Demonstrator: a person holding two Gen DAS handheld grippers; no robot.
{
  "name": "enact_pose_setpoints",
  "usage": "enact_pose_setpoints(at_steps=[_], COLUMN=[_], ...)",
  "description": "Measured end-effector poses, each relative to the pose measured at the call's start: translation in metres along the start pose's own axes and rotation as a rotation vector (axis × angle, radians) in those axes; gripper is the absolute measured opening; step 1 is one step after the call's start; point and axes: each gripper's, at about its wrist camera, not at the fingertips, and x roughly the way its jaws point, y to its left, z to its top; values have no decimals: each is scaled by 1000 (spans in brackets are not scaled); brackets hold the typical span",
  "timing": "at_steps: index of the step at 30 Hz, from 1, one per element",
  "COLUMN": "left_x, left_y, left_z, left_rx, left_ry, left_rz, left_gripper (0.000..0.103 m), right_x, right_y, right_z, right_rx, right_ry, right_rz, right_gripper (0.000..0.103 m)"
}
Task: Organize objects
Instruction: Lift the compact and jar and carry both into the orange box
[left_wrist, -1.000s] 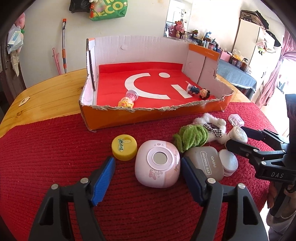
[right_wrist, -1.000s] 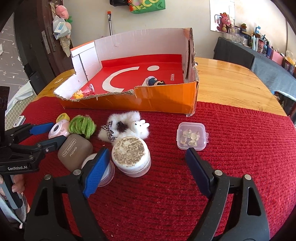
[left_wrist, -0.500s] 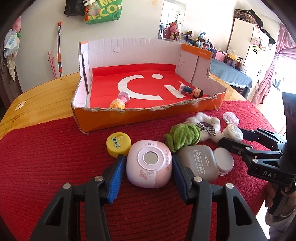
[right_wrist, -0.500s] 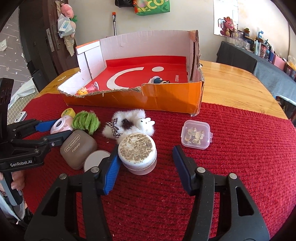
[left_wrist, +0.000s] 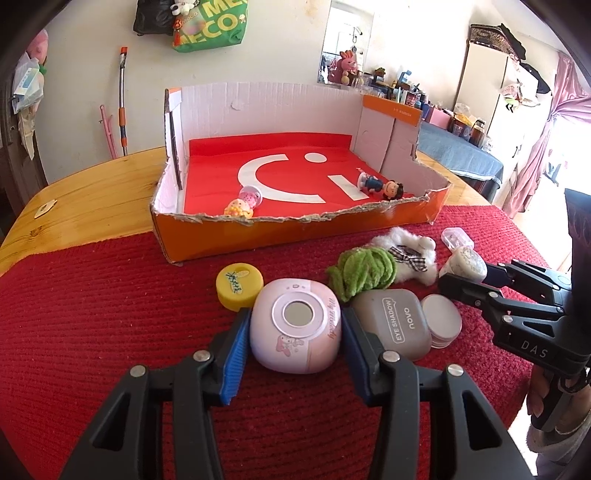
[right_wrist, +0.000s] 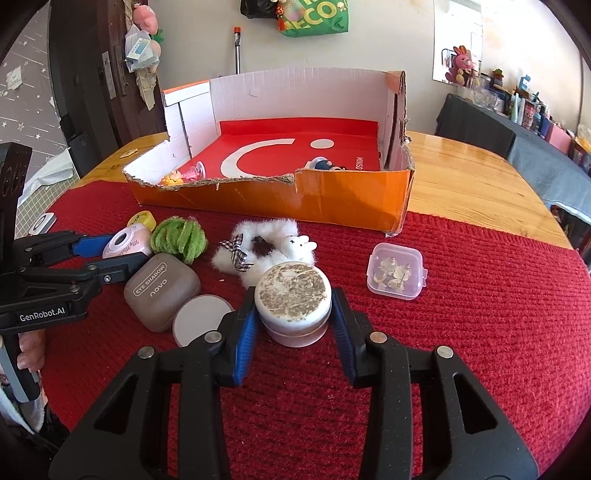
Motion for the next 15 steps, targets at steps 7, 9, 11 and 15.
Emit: enact_pose_setpoints(at_steps=[7,9,11,15], left_x=[-11,-15,-19,-27], left_y=[-1,0,0,-1], left_z=[-4,-4,-4,-3], left_rx=[-4,-8,-9,-11], left_ry=[-14,-21,-30,-47], left_rz=[0,4,7,4], left_gripper=[50,50,50,50], right_x=[-16,-19,-22,-27], right_y=[-1,-1,-1,1], right_z=[5,6,7,8], right_rx=[26,25,23,17], right_ry=[-57,-61,-67,-78], right_rz=[14,13,10,9], right_gripper=[36,36,36,36])
